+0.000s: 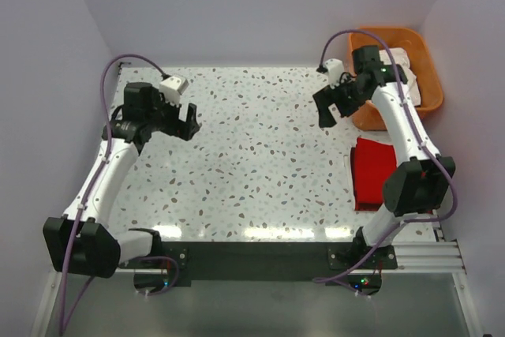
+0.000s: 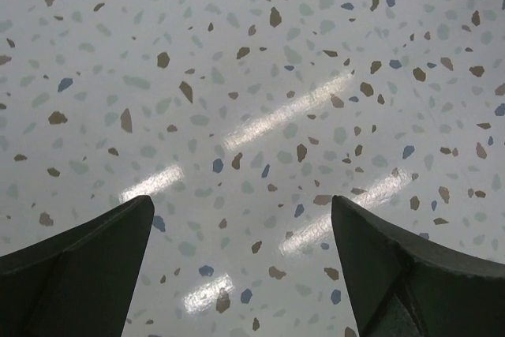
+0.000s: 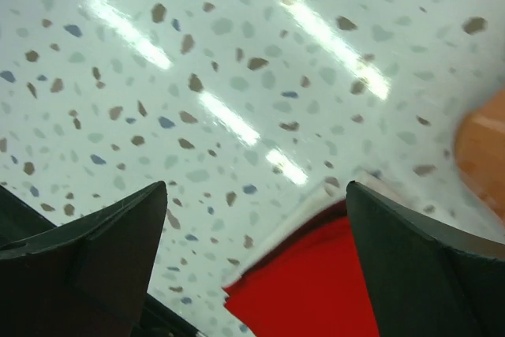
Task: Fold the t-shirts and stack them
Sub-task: Reset both grippers
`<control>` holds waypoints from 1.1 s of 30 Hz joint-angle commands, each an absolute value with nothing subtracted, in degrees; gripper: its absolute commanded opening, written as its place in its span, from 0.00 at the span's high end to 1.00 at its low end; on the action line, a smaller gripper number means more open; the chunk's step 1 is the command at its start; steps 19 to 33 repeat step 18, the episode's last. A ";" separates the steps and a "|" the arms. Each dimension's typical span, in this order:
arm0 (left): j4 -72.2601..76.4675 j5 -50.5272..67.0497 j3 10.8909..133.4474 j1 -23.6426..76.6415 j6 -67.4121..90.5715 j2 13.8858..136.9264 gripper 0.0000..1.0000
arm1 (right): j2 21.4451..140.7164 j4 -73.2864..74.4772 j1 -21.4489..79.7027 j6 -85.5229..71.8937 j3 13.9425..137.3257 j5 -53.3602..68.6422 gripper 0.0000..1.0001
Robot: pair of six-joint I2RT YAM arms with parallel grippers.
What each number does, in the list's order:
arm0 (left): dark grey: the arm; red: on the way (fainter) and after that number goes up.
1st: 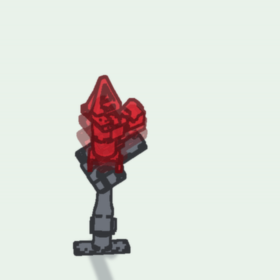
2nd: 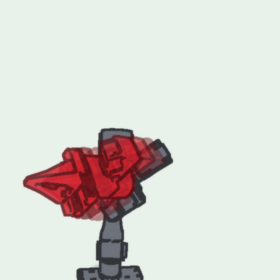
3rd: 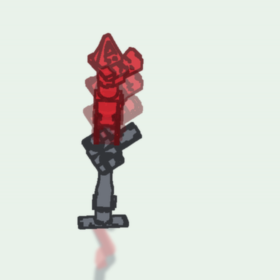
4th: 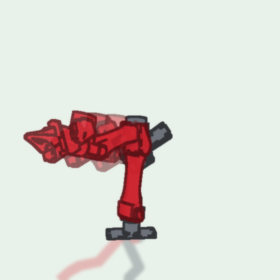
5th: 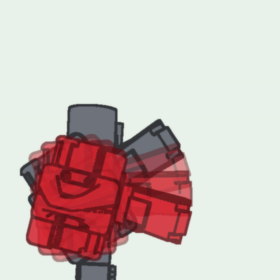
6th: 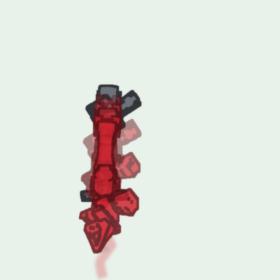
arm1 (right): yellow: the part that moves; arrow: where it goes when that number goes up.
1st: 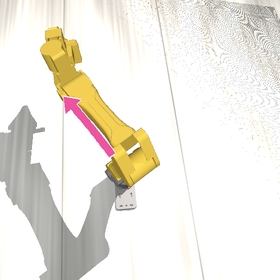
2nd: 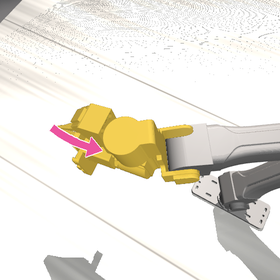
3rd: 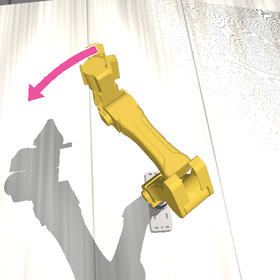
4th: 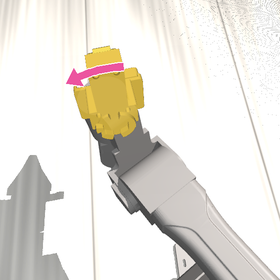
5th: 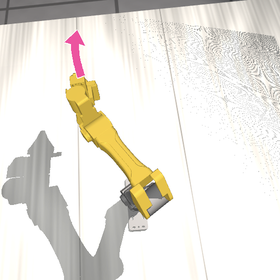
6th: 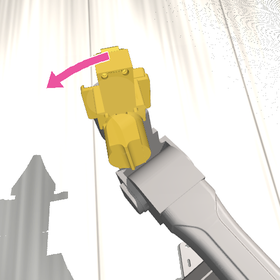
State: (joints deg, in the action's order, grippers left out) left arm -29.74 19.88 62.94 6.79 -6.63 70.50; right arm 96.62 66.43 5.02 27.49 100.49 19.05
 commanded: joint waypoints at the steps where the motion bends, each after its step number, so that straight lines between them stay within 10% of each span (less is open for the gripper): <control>1: -35.06 18.55 62.77 3.96 -8.42 68.82 0.00 | 94.31 55.13 9.66 18.38 93.54 23.46 0.01; 11: -33.57 12.14 52.47 3.16 -13.18 69.52 0.00 | 88.87 34.46 19.41 13.01 66.73 21.28 0.01; 33: -28.67 7.58 54.83 3.16 -9.77 69.61 0.00 | 83.51 35.51 19.95 13.71 65.56 17.15 0.01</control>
